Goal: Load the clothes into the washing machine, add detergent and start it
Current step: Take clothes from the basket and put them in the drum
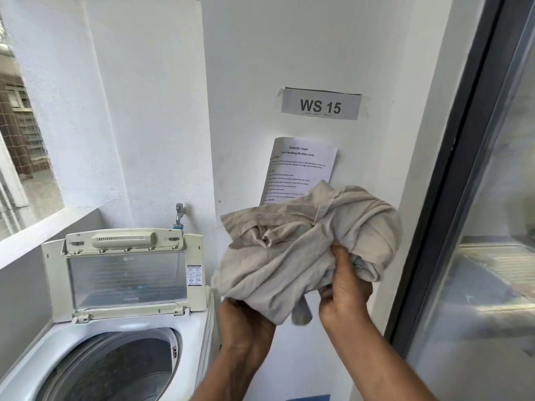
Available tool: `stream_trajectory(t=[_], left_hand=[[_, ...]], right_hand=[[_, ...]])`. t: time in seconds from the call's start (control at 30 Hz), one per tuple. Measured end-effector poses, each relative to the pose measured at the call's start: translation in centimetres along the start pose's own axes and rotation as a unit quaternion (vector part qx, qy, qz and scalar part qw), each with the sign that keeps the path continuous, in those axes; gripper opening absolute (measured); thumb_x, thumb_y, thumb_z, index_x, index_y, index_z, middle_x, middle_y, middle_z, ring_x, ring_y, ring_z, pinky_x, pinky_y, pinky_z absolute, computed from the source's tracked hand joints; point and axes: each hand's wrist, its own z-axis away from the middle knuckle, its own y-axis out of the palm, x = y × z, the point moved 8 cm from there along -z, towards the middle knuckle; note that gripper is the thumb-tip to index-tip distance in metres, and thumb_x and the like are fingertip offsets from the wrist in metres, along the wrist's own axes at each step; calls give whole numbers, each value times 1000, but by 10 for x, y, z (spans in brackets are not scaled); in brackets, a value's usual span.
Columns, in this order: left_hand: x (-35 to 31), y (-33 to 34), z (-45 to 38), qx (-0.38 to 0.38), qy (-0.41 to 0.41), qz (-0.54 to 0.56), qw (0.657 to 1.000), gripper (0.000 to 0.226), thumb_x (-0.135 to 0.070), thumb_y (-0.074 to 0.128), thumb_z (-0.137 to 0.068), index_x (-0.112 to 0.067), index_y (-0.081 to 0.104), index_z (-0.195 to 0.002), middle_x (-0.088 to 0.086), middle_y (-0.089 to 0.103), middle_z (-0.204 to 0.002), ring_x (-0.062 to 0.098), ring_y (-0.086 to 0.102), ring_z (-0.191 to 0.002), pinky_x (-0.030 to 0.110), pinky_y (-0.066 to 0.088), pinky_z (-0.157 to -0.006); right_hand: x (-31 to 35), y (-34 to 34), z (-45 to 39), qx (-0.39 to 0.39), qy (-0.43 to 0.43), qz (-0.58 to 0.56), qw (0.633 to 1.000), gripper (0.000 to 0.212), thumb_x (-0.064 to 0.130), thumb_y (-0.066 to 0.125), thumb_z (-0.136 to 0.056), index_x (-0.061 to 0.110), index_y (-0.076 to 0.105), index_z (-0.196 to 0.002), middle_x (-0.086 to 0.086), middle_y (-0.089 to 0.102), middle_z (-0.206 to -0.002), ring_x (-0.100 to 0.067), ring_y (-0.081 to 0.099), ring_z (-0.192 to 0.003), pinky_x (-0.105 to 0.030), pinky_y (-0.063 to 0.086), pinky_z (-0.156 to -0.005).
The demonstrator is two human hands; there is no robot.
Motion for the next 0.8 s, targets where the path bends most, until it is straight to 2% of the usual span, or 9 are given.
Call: stream_trajectory(t=[0.07,0.17,0.27,0.33,0.43,0.5,0.57,0.7,0.8], left_hand=[[-9,4,-3,29,17,51,998,66,-30,62,-88,4,54,-143,32,50,-151,45,57,-130,61,44,-110],[-17,13,0,74,47,35,995,97,-38,89,-66,-1,50,-146,30,51,-151,44,62,-125,59,58,-92],[-11,19,4,59,63,6,996,121,-63,94,-57,-2,49,-151,28,57,-147,44,56,-136,57,45,-111],[-7,16,-4,-8,50,-57,997,109,-54,97,-60,-2,55,-146,28,62,-140,44,60,-130,48,54,-101],[-26,-6,-20,-40,75,-108,990,26,-3,60,-100,3,71,-122,24,68,-115,26,73,-102,36,60,-84],[-38,-18,-32,-30,89,-89,992,34,4,45,-102,-10,76,-100,11,68,-89,11,72,-71,27,59,-72],[-51,-16,-25,13,86,-51,995,17,-10,61,-89,-9,72,-102,5,73,-81,12,71,-68,27,58,-72],[-71,-33,-21,38,106,-69,991,86,-36,100,-44,-3,70,-118,12,77,-97,25,74,-90,36,61,-85],[-79,-59,-17,19,83,-112,990,60,-35,87,-66,0,77,-114,9,79,-82,23,75,-79,34,63,-74]], right_hand=[[-9,-2,5,8,18,-4,1000,28,17,86,-83,24,69,-105,4,79,-99,-9,76,-74,-30,59,-62],[-16,-4,6,20,27,-18,999,26,15,82,-86,25,68,-106,4,77,-100,-6,73,-69,-28,58,-57],[-24,0,12,58,43,-16,997,25,14,80,-87,25,70,-107,-2,76,-105,-11,73,-72,-29,58,-56],[-32,1,22,101,59,9,993,29,14,78,-87,25,71,-113,-4,78,-108,-16,75,-77,-32,58,-57],[-35,-4,28,174,70,78,979,45,20,83,-83,24,70,-126,-8,79,-117,-27,77,-100,-43,63,-73],[-29,-12,27,210,76,131,966,66,38,95,-69,22,70,-128,-10,77,-122,-32,74,-111,-51,62,-86],[-23,-19,23,244,99,147,953,91,60,96,-51,22,71,-129,-12,74,-128,-33,71,-118,-57,56,-96],[-7,-21,9,316,128,55,938,104,71,87,-63,18,56,-148,-16,59,-149,-39,55,-138,-64,33,-119],[-18,-15,5,351,150,81,921,100,68,85,-69,14,55,-148,-20,58,-149,-40,54,-139,-64,32,-121]])
